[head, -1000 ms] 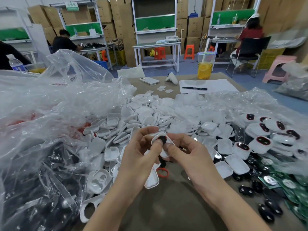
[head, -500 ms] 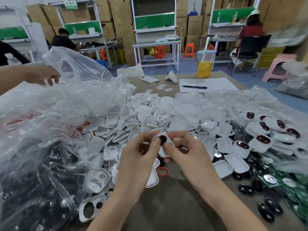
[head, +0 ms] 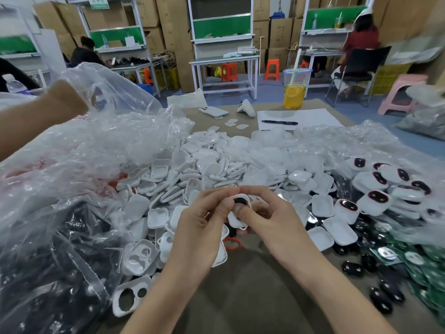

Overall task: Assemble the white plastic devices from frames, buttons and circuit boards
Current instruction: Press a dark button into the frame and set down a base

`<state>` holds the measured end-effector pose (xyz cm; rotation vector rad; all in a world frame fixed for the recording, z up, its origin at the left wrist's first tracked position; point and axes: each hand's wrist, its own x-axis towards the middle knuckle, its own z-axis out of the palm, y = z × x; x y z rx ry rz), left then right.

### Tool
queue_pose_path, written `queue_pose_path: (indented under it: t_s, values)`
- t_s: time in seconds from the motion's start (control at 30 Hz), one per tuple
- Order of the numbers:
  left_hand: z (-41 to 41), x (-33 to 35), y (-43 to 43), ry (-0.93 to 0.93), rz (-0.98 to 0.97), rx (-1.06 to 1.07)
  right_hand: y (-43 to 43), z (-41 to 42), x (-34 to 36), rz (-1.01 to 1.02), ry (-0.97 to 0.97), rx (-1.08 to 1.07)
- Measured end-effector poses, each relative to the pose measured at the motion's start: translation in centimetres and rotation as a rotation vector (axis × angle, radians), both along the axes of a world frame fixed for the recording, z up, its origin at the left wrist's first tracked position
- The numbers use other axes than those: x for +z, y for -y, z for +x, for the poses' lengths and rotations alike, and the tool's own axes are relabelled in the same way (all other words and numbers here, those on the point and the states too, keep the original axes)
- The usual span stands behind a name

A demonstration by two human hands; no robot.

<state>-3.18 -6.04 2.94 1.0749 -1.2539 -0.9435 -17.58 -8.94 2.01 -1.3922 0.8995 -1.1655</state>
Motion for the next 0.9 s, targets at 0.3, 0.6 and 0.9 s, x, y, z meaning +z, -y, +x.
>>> queue_pose_path:
  t_s: [0.3, 0.6, 0.9]
  values:
    - [1.1, -0.1, 0.6, -0.002, -0.088, 0.286, 0.6, -0.9, -0.1, 0.054, 0.052, -0.12]
    - [1.0, -0.7, -0.3, 0.373, -0.162, 0.281, 0.9, -2.4, 1.1, 0.023, 0.245, -0.348]
    - [-1.1, -2.3, -1.4, 1.06, -0.289, -0.017, 0.9, -3.8, 1.5, -0.031, 0.324, -0.506]
